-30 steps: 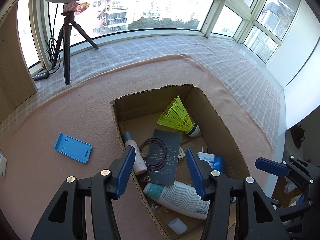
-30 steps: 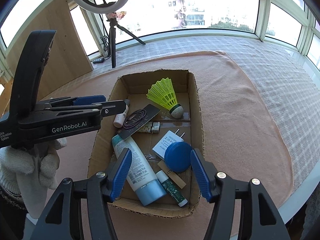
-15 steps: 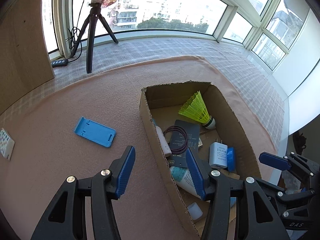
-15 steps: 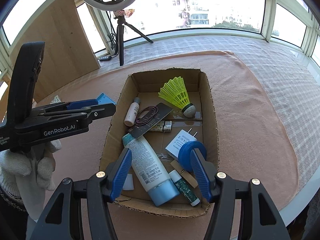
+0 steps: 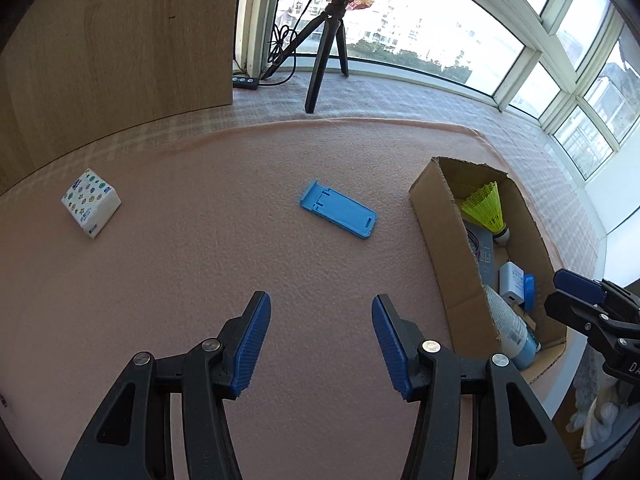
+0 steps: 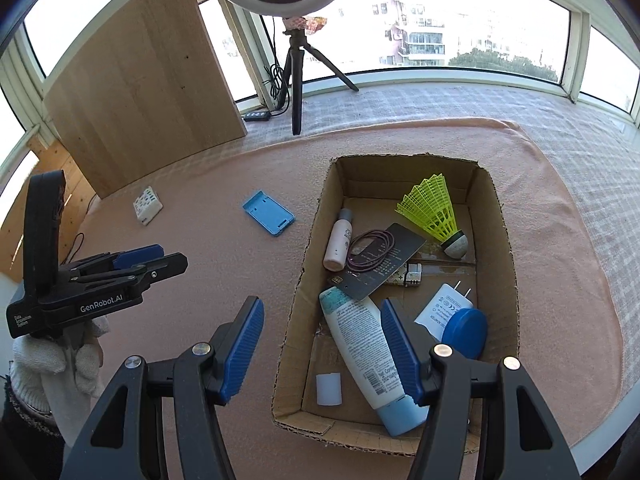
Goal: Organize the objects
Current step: 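Withdraw both open tools from the box toward the tissue pack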
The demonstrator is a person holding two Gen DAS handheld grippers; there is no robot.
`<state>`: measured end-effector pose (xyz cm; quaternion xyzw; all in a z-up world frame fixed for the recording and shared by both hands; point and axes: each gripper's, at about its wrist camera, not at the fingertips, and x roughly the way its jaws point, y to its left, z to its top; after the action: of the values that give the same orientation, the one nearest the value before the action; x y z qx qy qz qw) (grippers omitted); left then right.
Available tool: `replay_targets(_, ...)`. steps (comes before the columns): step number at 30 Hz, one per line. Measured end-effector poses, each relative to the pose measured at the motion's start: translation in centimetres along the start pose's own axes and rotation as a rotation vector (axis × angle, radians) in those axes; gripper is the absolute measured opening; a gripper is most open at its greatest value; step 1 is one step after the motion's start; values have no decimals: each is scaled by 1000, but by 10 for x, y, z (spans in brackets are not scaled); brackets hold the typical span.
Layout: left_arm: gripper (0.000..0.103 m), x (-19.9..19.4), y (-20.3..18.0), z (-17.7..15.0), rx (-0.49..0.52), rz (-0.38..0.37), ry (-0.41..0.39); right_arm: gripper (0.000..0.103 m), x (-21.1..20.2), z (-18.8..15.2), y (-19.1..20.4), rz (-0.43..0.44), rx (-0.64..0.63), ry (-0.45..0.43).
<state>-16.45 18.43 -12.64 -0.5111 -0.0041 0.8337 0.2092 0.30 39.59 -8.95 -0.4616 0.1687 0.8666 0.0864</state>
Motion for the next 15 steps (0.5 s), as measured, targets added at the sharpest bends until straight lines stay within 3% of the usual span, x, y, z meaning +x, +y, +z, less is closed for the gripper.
replay_targets(15,56,-43,130,-17,-191,112,-83,57,44,43,97,155,-96,-3)
